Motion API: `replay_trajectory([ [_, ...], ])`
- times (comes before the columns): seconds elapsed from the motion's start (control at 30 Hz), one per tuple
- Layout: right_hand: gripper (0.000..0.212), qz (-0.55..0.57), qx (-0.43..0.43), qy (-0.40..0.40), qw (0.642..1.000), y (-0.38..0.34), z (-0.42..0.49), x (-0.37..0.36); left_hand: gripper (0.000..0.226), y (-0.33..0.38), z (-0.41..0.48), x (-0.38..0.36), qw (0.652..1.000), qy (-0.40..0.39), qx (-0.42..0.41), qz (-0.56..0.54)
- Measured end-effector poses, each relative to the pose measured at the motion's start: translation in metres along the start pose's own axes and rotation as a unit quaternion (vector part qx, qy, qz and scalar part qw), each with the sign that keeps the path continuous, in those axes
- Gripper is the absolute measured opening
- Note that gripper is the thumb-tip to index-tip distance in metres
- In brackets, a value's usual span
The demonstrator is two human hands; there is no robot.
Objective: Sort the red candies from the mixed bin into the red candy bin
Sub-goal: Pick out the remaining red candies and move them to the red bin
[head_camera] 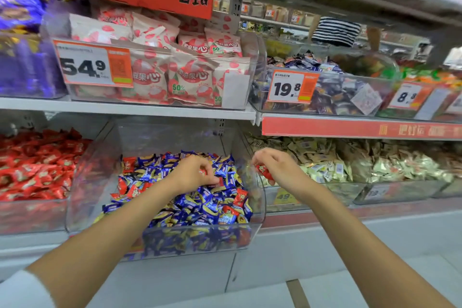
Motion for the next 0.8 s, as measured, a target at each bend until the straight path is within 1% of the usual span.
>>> replay_trajectory([
  [0.03,0.023,-0.002,-0.001,-0.007,1.000,0.000,0.001,-0.001,0.016,-0.001,-0.001,0.004,1.000,0.019,0.000,-0.017],
  [0.07,0.021,-0.004,-0.005,-0.014,1.000,-0.002,0.001,-0.003,0.014,-0.001,-0.003,0.008,0.999,0.026,0.005,-0.033],
  [0.13,0.027,-0.022,-0.017,-0.034,0.999,-0.006,0.000,-0.009,0.018,0.000,-0.007,0.016,0.998,0.026,0.011,-0.054],
  [0.2,0.029,-0.098,0.006,-0.055,0.994,-0.009,-0.001,-0.017,0.021,0.000,-0.008,0.025,0.997,0.044,0.007,-0.065],
  [0.23,0.025,-0.164,0.032,-0.067,0.984,-0.009,-0.002,-0.022,0.020,0.000,-0.009,0.029,0.995,0.059,0.007,-0.079],
  [0.3,0.019,-0.281,0.078,-0.099,0.951,-0.008,-0.002,-0.035,0.016,-0.002,-0.012,0.036,0.990,0.068,0.033,-0.118],
  [0.4,0.024,-0.389,0.108,-0.175,0.898,0.002,-0.001,-0.061,0.018,-0.013,-0.015,0.040,0.983,0.061,0.060,-0.162],
  [0.43,0.026,-0.421,0.104,-0.193,0.880,0.006,0.000,-0.068,0.019,-0.015,-0.016,0.041,0.982,0.060,0.064,-0.169],
  [0.47,0.026,-0.436,0.096,-0.204,0.871,0.011,0.003,-0.072,0.020,-0.018,-0.016,0.043,0.981,0.061,0.065,-0.171],
  [0.5,0.024,-0.431,0.088,-0.213,0.872,0.013,0.005,-0.075,0.021,-0.021,-0.017,0.045,0.980,0.064,0.067,-0.173],
  [0.53,0.020,-0.407,0.079,-0.218,0.883,0.015,0.008,-0.076,0.021,-0.024,-0.017,0.048,0.980,0.070,0.068,-0.175],
  [0.6,0.018,-0.320,0.060,-0.206,0.923,0.010,0.013,-0.074,0.020,-0.032,-0.020,0.055,0.975,0.093,0.077,-0.187],
  [0.67,0.017,-0.221,0.045,-0.168,0.960,0.001,0.014,-0.068,0.018,-0.041,-0.023,0.063,0.970,0.118,0.092,-0.193],
  [0.7,0.017,-0.180,0.042,-0.144,0.972,-0.003,0.014,-0.066,0.020,-0.045,-0.024,0.068,0.970,0.131,0.098,-0.182],
  [0.8,0.020,-0.067,0.010,-0.102,0.993,-0.002,0.017,-0.061,0.029,-0.055,-0.026,0.079,0.973,0.154,0.104,-0.138],
])
Point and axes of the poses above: each hand's wrist, its own z-axis towards the middle knuckle, its own x-axis out of the back of the hand, y = z × x, the point moved 1 cm from there along z, towards the middle knuckle, and after that the axes turned 2 degrees about x, right-handed, at the moved point
